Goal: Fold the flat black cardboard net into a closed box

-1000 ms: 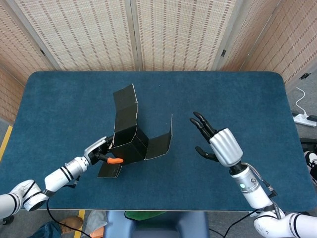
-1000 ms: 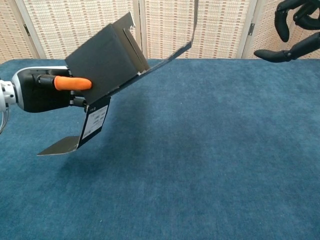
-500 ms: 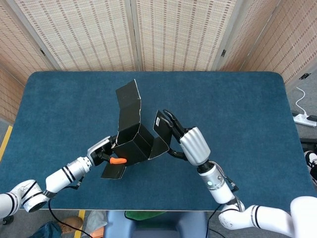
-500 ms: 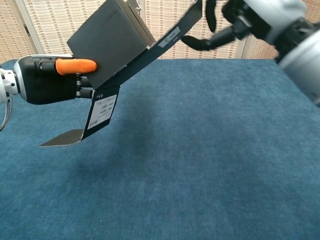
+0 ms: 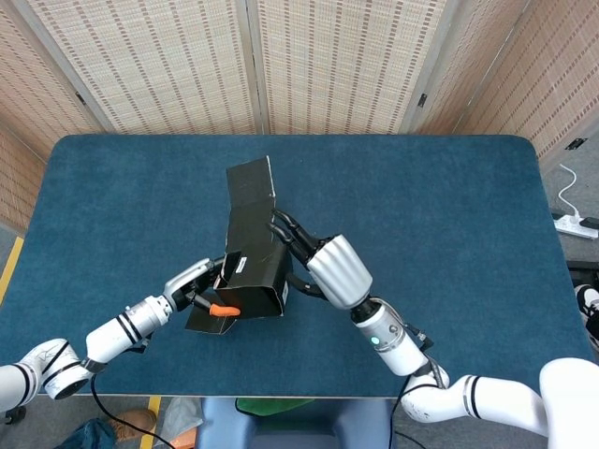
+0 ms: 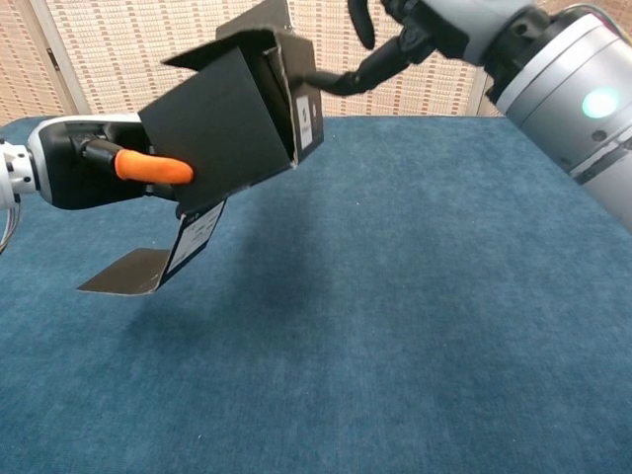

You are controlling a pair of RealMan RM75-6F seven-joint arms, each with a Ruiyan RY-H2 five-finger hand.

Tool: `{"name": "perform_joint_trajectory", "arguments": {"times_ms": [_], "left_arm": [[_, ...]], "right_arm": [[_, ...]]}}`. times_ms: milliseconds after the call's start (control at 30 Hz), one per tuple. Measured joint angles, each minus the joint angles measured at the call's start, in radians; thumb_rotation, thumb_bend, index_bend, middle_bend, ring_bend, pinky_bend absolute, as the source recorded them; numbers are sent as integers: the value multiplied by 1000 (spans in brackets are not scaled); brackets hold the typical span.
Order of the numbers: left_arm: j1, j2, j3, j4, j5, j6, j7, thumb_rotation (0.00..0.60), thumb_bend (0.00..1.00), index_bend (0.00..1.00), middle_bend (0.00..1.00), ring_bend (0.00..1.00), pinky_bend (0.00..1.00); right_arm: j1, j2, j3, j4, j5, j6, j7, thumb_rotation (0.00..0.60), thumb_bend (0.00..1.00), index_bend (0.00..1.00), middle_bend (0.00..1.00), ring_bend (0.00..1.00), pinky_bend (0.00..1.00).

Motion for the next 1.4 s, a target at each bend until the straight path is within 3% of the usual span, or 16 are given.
{"name": "perform_joint_trajectory", "arguments": {"times_ms": [300, 433, 767, 1167, 1400], "left_arm": [[-2, -11, -6, 4, -21, -29, 197, 600, 178, 279, 242, 493, 571], [1, -26, -10, 12, -37, -47, 302, 600, 180, 277, 238, 490, 567], [13, -112, -18, 63, -79, -95, 572, 600, 180, 260, 219, 482, 562], [34, -235, -24, 167, -124, -139, 769, 600, 180, 242, 205, 477, 562], [43, -267, -34, 187, -155, -169, 857, 600, 179, 223, 196, 477, 563]], "right_arm": [[32, 15, -53, -16, -24, -107, -114, 600, 152, 3, 127, 687, 1000], [42, 1, -74, 15, -49, -119, -148, 600, 157, 56, 168, 699, 1000], [38, -84, -143, 176, -99, -115, -146, 600, 165, 132, 250, 720, 1000], [19, -219, -218, 448, -142, -93, -61, 600, 165, 156, 269, 725, 1000], [10, -260, -244, 539, -168, -66, -25, 600, 167, 170, 270, 727, 1000]]}}
